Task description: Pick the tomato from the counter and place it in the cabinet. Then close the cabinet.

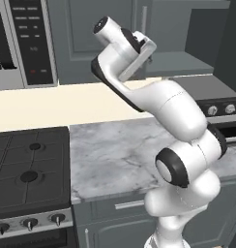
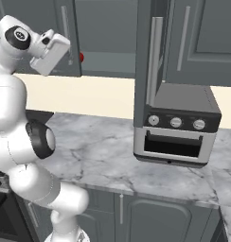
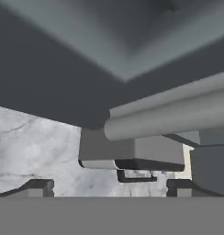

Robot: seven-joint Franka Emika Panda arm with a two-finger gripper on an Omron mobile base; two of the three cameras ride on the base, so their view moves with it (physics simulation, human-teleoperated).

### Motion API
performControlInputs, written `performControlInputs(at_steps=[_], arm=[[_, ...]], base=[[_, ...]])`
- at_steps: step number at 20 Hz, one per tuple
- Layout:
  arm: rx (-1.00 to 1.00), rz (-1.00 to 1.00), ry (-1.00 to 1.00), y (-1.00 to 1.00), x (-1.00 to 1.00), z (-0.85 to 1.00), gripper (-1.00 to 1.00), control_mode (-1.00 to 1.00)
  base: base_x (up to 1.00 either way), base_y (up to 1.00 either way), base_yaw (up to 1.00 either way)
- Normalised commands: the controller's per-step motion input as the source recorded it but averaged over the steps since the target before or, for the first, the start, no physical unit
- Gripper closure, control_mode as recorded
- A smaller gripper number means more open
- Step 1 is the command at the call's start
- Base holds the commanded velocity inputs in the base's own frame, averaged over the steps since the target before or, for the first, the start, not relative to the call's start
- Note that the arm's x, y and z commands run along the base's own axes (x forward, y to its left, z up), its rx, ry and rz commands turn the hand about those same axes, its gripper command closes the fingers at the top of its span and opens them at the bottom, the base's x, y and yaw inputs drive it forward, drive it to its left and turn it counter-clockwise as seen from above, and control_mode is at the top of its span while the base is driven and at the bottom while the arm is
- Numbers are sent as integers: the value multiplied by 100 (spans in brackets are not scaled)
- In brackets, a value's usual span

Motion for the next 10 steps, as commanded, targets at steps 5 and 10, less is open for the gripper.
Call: performControlInputs(at_steps=[5,10], arm=[[11,-2,-16,-8,-100,-82,-100,-100],[12,-2,-26,-41,-100,-95,-100,-100]], base=[[0,0,0],[0,0,0]])
